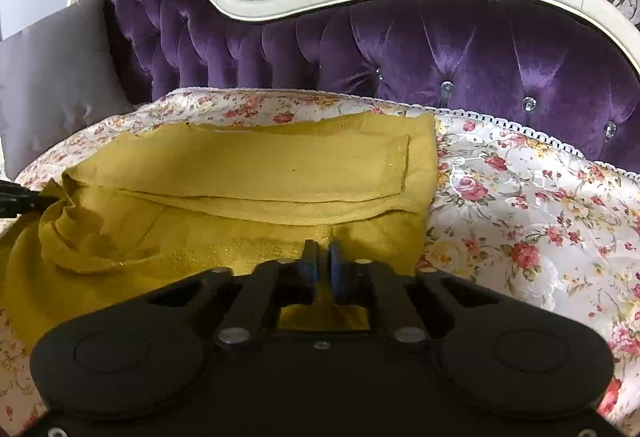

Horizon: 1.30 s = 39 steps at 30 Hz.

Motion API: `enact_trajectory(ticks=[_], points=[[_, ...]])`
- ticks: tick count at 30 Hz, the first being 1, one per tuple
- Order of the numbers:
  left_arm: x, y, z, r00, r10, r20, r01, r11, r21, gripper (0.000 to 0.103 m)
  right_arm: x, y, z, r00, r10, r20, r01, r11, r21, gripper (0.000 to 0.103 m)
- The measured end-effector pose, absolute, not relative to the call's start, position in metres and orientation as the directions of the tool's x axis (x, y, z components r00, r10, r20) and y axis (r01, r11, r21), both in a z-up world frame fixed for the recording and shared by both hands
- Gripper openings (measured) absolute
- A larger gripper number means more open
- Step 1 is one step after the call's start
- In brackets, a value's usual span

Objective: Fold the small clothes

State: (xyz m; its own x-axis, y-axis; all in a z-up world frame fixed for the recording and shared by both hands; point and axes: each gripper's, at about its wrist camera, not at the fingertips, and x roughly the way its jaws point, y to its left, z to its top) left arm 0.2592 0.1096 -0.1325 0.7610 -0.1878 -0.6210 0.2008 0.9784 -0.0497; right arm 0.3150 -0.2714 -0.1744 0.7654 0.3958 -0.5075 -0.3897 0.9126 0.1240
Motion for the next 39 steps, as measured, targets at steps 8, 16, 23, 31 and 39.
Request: enact_trajectory(ticks=[8, 16, 23, 31, 39], points=[[0.226, 0.117, -0.112, 0.840, -0.155, -0.521, 0.145, 0.988, -0.062, 0.004, 0.279, -0.275, -0.150, 0.820, 0.392, -0.418, -0.375, 0.918, 0.125, 0.010], [0.213, 0.114, -0.075, 0.903, -0.148, -0.404, 0.142, 0.989, -0.043, 0.004, 0.282, -0.286, -0.114, 0.876, 0.376, -0.303, -0.341, 0.926, 0.163, 0.009], [0.267, 0.125, -0.053, 0.922, -0.129, -0.366, 0.099, 0.990, -0.097, 0.004, 0.342, -0.294, -0.094, 0.903, 0.328, -0.278, -0.297, 0.943, 0.148, 0.009], [0.358, 0.141, -0.093, 0.870, -0.084, -0.486, 0.003, 0.986, -0.165, 0.004, 0.429, -0.292, -0.130, 0.875, 0.271, -0.401, -0.210, 0.959, 0.189, 0.009], [0.389, 0.147, -0.147, 0.789, -0.029, -0.614, -0.045, 0.994, -0.104, 0.009, 0.456, -0.290, -0.179, 0.830, 0.210, -0.517, -0.146, 0.976, 0.163, 0.010]])
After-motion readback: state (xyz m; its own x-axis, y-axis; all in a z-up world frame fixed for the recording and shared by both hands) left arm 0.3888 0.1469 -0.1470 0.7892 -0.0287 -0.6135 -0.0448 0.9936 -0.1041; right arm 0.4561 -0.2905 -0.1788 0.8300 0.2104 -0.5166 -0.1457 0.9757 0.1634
